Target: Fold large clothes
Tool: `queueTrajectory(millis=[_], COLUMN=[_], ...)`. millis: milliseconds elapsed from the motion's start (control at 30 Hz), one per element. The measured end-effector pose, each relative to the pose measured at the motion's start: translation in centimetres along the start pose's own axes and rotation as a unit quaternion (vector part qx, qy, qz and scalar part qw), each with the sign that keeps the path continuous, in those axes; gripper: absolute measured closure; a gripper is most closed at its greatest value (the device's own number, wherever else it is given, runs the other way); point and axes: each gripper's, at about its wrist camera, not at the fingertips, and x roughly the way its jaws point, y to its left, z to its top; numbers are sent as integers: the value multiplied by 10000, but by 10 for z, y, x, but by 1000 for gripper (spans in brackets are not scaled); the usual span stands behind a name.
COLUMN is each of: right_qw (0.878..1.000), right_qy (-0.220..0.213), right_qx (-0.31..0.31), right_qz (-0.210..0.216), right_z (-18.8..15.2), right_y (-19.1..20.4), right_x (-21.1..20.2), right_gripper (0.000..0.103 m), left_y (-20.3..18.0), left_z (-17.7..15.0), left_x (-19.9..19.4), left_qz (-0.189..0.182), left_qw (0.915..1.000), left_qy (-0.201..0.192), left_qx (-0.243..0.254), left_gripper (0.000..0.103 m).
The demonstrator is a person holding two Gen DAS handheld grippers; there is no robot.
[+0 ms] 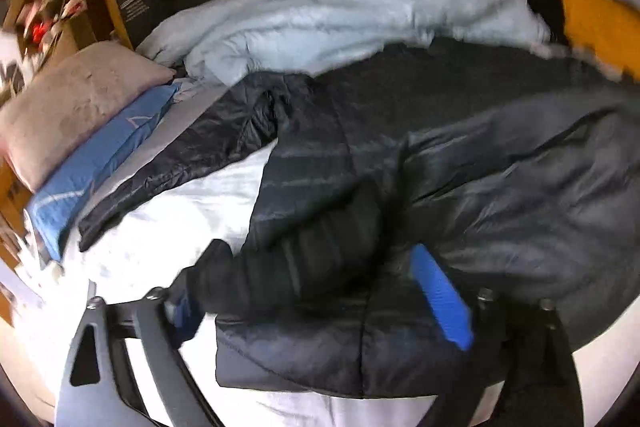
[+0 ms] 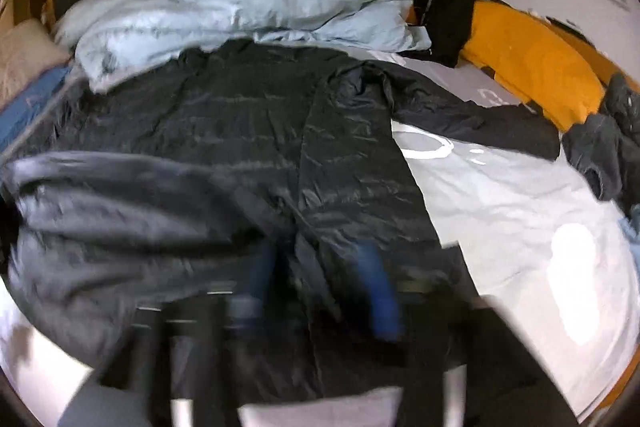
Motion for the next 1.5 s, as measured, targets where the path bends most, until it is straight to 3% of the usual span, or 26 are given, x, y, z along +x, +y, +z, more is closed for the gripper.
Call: queueTrajectory(millis=[67,133,233,333,400,433,500,567,667,700,767,867,1033,1267,1400,1500], right_qw=[9995,9983,9941,9910,9896,9892,9892,9945,9926,9929,9930,9923,9934,9990,9971,9966], right_qy=[-325,-577,-1079,-1150,-861,-678,-201,377,1074,1073,1113,1171,1136,-175,-590,-691], right_qx=[-1,-73,61,362,420,377,232,-62,-506,-447,-298,-288,-141,34,-162,-110], right_qz=[51,25,104,582,1074,1244,1434,975,-247,-237,-241,-288,-122,-416,-452,-425], right_z=[4,5,2,-1,-2,-2,-6,-12,-23,-24,-21,-22,-24,-20,-21,-25], right_y=[0,0,-5,-13,-13,-11,-2,10,18,15,10,4,-10,-17,-13,-11], right_x=[-11,-23,-53,-71,-68,-64,-45,-16,29,31,31,30,16,-34,-57,-69], right_gripper=[19,8,3,0,0,0,0,0,0,0,0,0,0,0,0,0], left_y=[6,10,16,14,4,-5,-20,-21,-9,-6,2,10,6,17,9,6], left_z=[4,6,6,2,-2,-5,-13,-20,-22,-23,-29,-44,-26,-8,-8,-7], left_x=[-17,-31,-43,-47,-42,-32,-6,11,19,20,18,2,-19,-51,-61,-66], left_qz=[-165,-157,-330,-641,-956,-1193,-1156,-1004,-674,-485,-441,-440,-343,-454,-248,-294], left_qw=[9993,9981,9965,9951,9943,9927,9913,9899,9897,9898,9883,9898,9962,9965,9980,9976], left_qy=[-308,-548,-578,-507,-338,-64,615,1003,1194,1268,1327,1083,493,-206,-494,-545], left_qx=[-104,-222,-504,-562,-341,-134,138,17,-413,-427,-602,-821,-638,-671,-292,-306], left_gripper=[0,0,0,0,0,0,1,1,1,1,1,1,4,0,0,0])
